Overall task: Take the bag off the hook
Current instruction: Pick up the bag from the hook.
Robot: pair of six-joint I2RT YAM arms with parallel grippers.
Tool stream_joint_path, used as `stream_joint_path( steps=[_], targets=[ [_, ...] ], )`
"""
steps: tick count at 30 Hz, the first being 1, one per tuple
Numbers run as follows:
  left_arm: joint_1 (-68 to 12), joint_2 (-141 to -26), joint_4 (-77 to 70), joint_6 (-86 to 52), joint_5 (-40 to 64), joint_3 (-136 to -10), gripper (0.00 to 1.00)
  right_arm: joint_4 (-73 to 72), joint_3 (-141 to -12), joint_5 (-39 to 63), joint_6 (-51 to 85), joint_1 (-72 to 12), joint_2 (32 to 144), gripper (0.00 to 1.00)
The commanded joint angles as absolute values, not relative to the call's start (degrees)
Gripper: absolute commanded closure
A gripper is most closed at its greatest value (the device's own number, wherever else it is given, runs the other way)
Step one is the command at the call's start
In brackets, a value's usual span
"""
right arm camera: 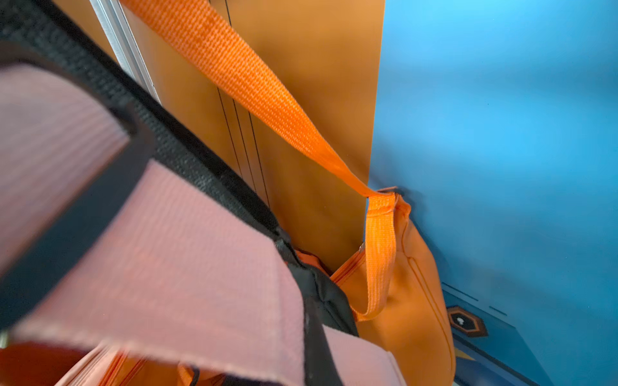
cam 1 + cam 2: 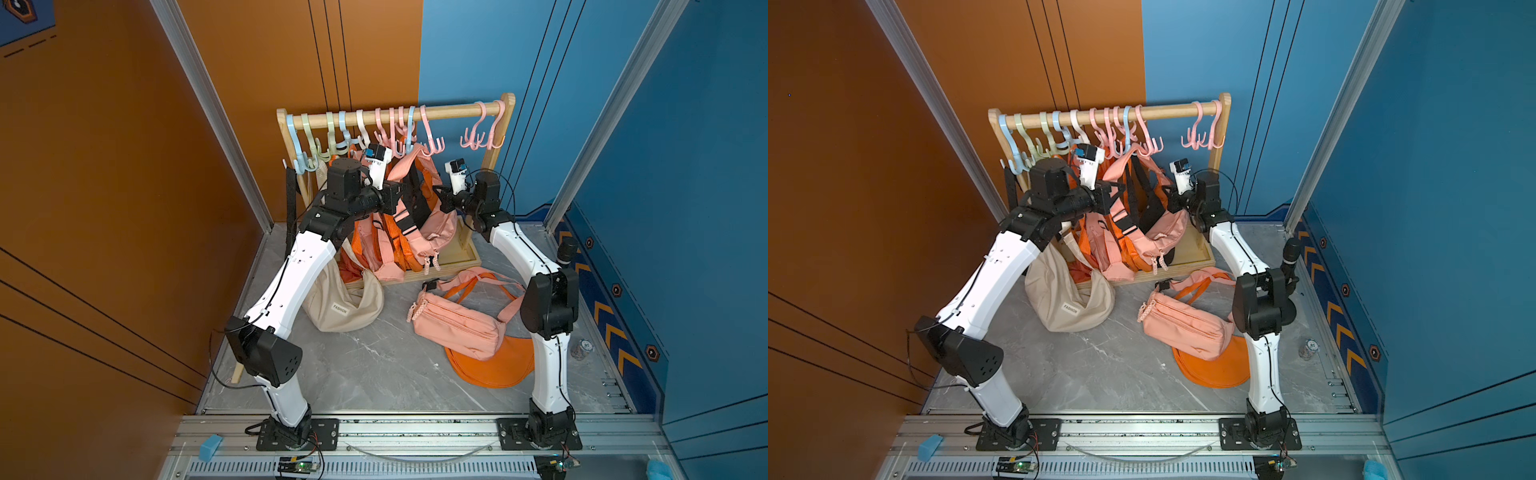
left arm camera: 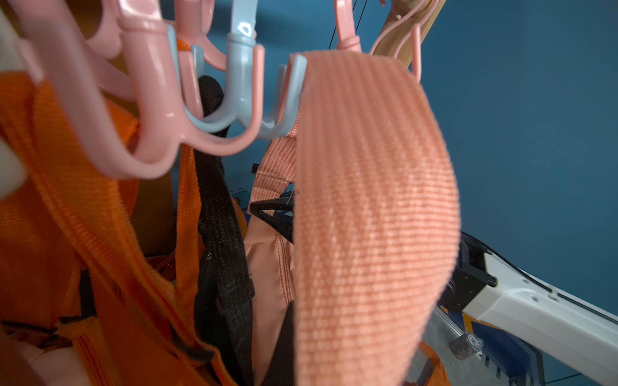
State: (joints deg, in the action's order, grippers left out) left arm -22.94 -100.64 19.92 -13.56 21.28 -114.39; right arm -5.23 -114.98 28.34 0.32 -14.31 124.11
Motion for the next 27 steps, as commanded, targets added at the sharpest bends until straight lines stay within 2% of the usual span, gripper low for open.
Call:
stream_joint_path(
  steps=[1,10,27],
  targets=[
    [-22.7,-101.6,17.9,-14.4,22.1,-114.7,1.0,-9.9,-111.7,29.2,2.3,-14.1,119.2,1.0],
    [-23.1,-103.7,18.7,-14.2,22.4,-117.8,1.0,-13.0,-104.4,29.0,4.0,-13.9,110.2,1.0],
    [-25.4,-112.0,21.3,-14.7,20.2,-136.2,1.0,-17.2,-84.0,26.3,4.0,-15.0,94.0,1.0]
  ],
)
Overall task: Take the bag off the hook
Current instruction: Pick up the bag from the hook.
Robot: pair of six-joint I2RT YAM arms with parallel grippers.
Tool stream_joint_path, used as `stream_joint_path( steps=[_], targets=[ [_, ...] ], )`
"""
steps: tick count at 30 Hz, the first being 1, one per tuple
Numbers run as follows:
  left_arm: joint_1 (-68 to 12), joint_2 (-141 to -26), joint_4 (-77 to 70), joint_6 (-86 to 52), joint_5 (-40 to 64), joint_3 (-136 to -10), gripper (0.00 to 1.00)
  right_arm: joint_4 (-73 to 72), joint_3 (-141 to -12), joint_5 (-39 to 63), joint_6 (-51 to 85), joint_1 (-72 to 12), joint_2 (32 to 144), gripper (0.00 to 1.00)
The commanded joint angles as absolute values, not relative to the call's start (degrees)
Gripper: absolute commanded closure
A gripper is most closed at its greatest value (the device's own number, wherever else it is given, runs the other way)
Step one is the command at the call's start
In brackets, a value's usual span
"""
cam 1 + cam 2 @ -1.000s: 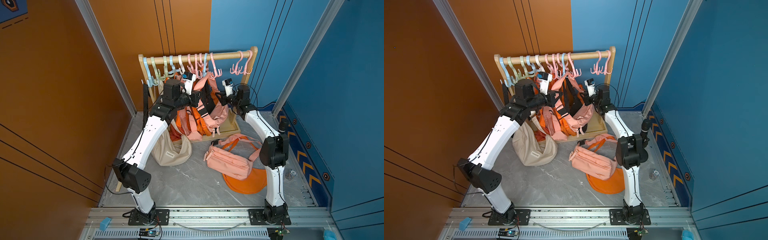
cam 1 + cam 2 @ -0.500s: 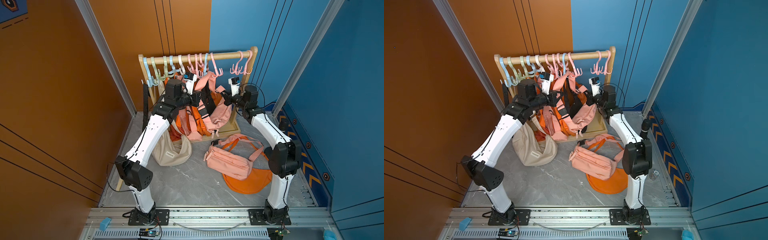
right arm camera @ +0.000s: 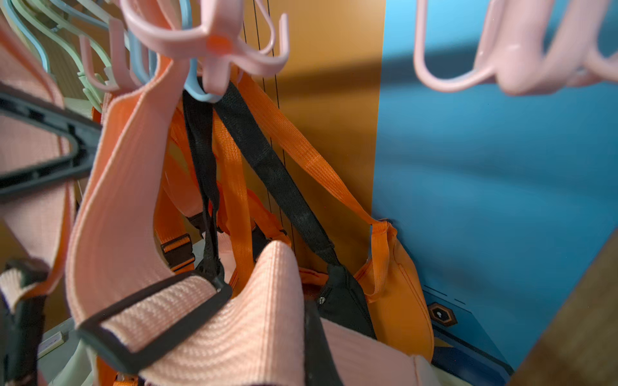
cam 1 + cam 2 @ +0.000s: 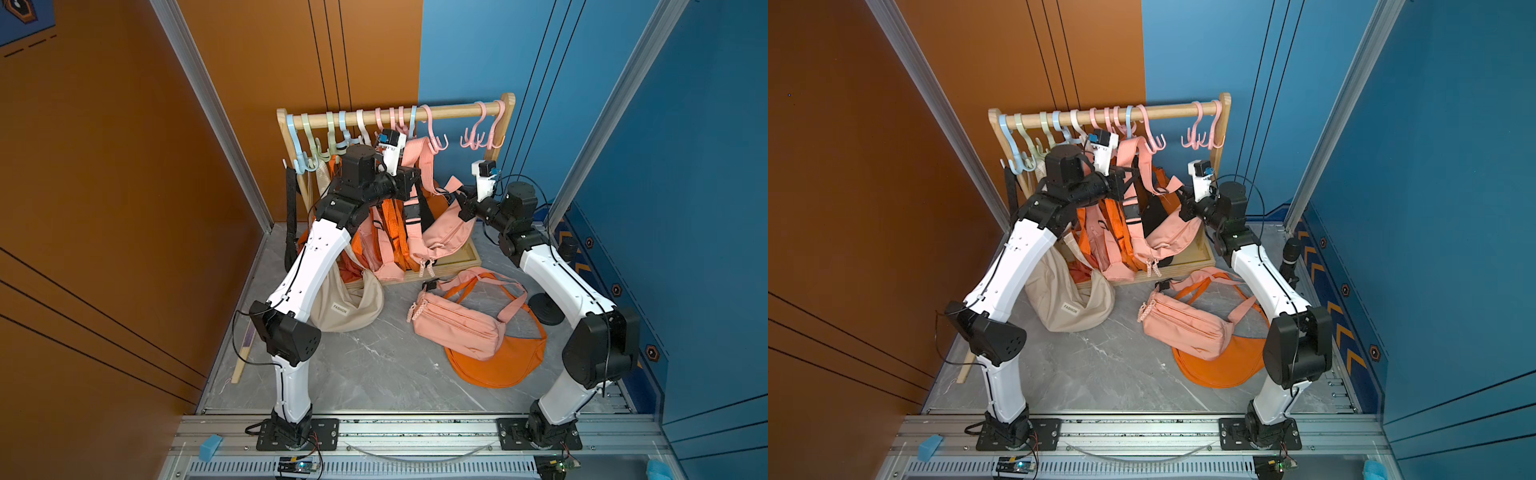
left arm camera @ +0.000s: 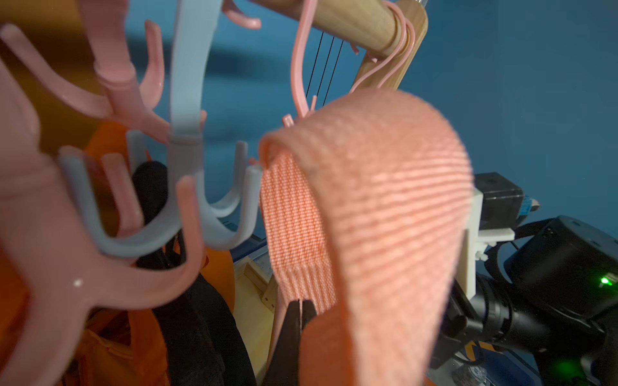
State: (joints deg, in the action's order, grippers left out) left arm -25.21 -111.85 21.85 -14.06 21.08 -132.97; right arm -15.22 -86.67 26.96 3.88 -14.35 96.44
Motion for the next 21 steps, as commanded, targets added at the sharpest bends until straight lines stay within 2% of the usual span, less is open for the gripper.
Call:
stream_joint_path(
  steps=[1,10,21],
  targets=[
    [-25.5,-112.1,21.2,-14.7,20.0,-136.8,1.0,-17.5,-82.7,26.1,4.2,-15.0,93.5,1.0],
    [-25.9,-111.1,22.4,-14.1,19.1,-139.3,1.0,-20.2,-77.8,25.6,6.9,-15.8,90.0,1.0],
    [-29.3,-98.3,22.1,-4.7,14.2,-123.3,1.0,-15.9,-72.9,18.9,7.4,-16.6,78.9,1.0]
  ],
)
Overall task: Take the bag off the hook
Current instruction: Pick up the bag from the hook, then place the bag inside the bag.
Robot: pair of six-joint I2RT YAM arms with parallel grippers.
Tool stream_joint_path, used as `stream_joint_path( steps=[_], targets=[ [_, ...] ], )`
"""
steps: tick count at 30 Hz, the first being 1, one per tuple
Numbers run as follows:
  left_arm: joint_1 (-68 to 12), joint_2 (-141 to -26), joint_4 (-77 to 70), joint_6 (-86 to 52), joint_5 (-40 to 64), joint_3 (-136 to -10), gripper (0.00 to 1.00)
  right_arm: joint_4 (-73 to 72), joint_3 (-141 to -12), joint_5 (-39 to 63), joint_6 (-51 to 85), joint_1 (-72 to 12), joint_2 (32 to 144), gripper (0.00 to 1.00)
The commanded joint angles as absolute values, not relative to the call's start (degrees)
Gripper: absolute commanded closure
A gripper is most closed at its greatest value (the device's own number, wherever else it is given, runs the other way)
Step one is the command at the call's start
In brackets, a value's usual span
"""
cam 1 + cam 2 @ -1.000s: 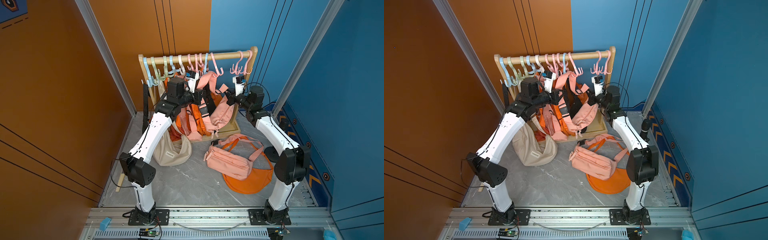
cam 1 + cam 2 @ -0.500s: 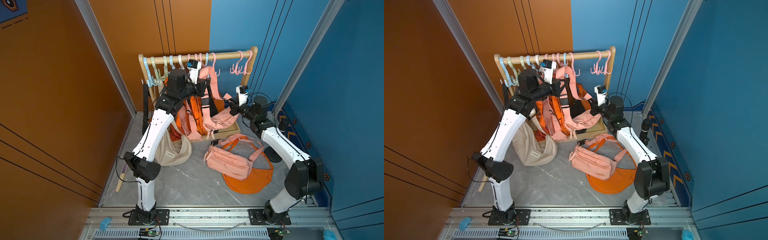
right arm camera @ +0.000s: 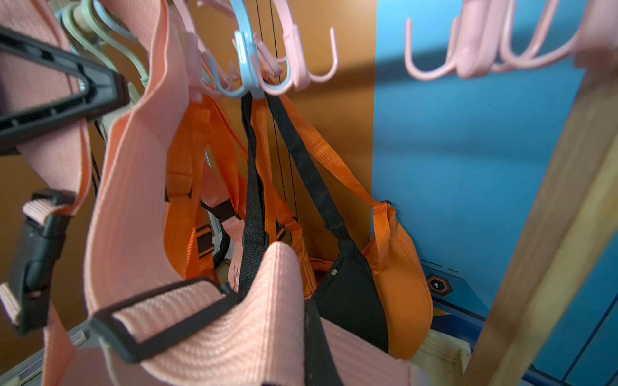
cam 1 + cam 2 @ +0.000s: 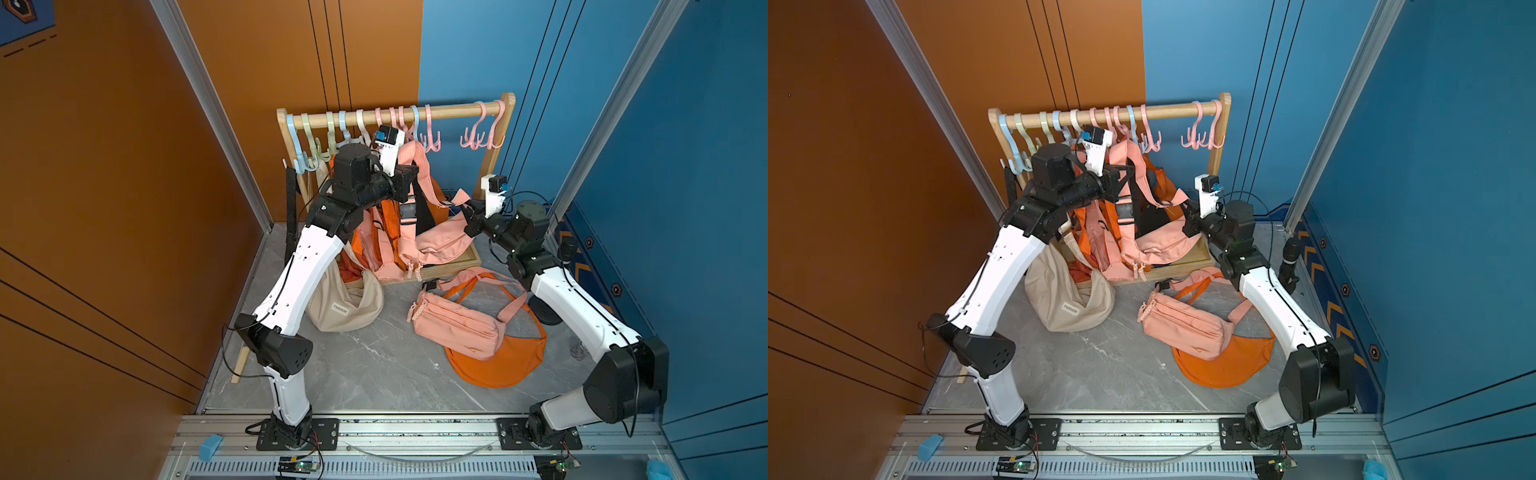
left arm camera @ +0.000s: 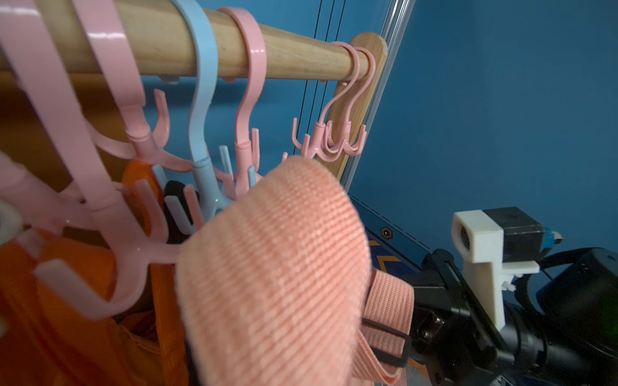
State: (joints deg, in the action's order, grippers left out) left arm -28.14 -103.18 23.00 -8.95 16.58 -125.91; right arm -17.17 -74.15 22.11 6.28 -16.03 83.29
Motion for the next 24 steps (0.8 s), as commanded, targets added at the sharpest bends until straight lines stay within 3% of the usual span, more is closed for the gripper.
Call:
stream_joint_path(
  steps=[1,11,24],
  targets=[
    [-29.6,-96.9,21.7,-4.1,13.9,-121.6,1.0,-15.2,-72.4,18.3,7.5,-16.7,77.6,1.0],
    [-33.9,-79.7,11.4,-2.7,10.1,-98.2,1.0,-5.9,-63.9,11.7,7.7,-20.2,60.2,1.0],
    [-49.9,-60.8,7.4,4.1,-4.4,-75.8,1.0,12.4,-52.8,6.3,8.0,-25.8,32.8,1.0]
  ],
)
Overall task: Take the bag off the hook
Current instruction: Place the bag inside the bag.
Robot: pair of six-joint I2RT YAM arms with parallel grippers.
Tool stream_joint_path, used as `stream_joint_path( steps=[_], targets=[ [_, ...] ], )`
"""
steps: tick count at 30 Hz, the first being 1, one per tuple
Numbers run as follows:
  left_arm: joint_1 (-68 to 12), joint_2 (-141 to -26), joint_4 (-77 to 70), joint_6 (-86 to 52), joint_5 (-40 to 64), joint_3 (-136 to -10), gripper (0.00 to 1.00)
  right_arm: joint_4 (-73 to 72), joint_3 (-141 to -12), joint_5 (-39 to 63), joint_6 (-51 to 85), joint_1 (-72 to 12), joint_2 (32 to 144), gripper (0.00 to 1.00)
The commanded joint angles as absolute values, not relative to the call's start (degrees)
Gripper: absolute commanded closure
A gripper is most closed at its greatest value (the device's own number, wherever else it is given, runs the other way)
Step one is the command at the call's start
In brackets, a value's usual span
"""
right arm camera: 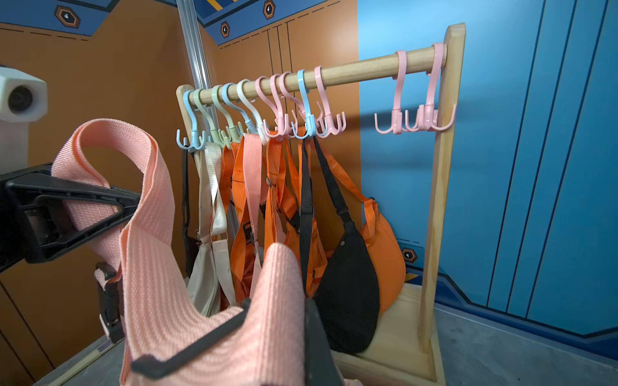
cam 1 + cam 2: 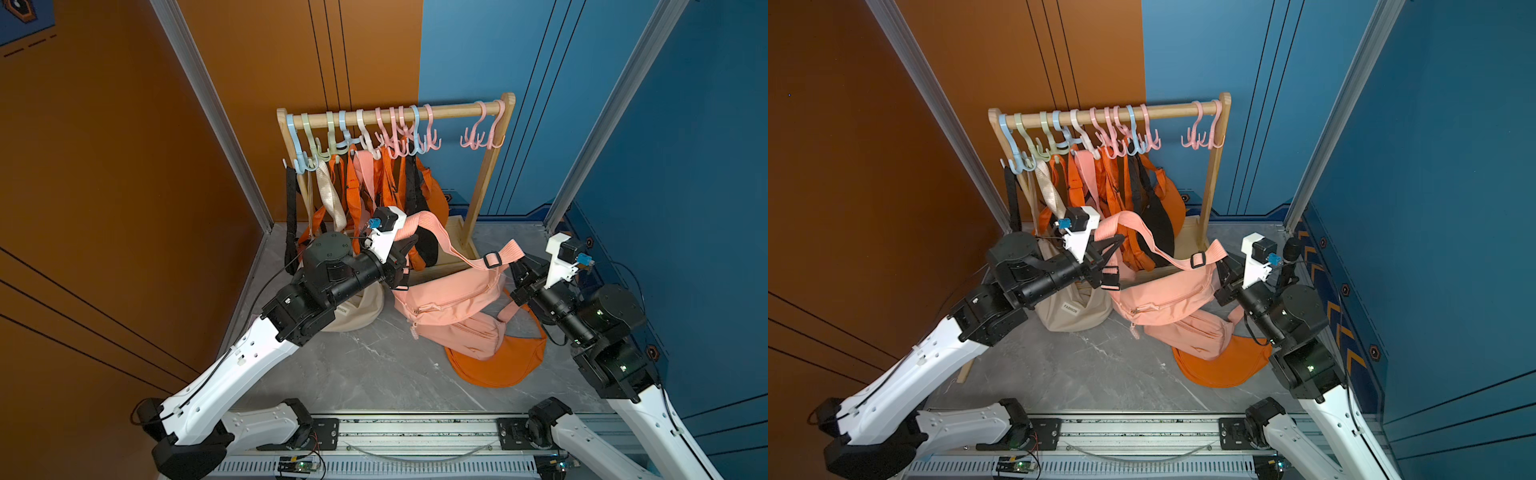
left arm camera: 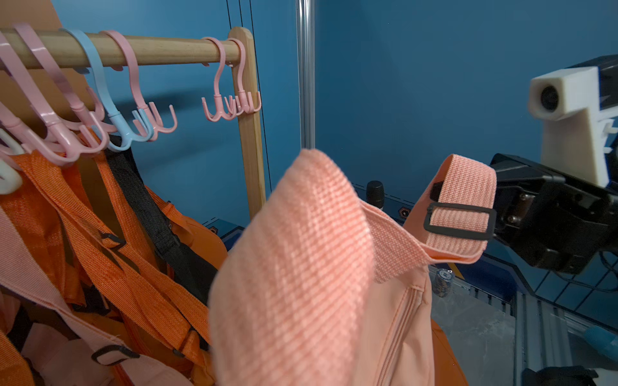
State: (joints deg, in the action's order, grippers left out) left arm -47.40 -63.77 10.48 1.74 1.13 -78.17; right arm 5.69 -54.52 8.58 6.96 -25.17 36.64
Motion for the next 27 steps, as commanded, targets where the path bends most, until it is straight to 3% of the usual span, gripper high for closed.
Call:
stream_joint_path(
  steps=[1,16,22,27],
  targets=[
    [-51.6,-59.3,7.4,5.0,-5.7,-74.2,1.0,14.1,-52.1,6.1,8.1,-25.9,30.8,1.0],
    [-65.1,-43.6,-0.7,4.5,-20.0,-47.6,1.0,24.9,-36.2,5.2,17.9,-26.1,7.9,1.0],
    [-63.0,-48.6,-4.0,1.2,-21.2,-46.4,1.0,26.0,-32.0,0.7,20.2,-26.0,5.8,1.0],
    [-54.9,-56.1,-9.2,-7.6,-15.6,-46.4,1.0,22.3,-27.9,-7.7,25.4,-26.1,8.9,1.0]
  ],
)
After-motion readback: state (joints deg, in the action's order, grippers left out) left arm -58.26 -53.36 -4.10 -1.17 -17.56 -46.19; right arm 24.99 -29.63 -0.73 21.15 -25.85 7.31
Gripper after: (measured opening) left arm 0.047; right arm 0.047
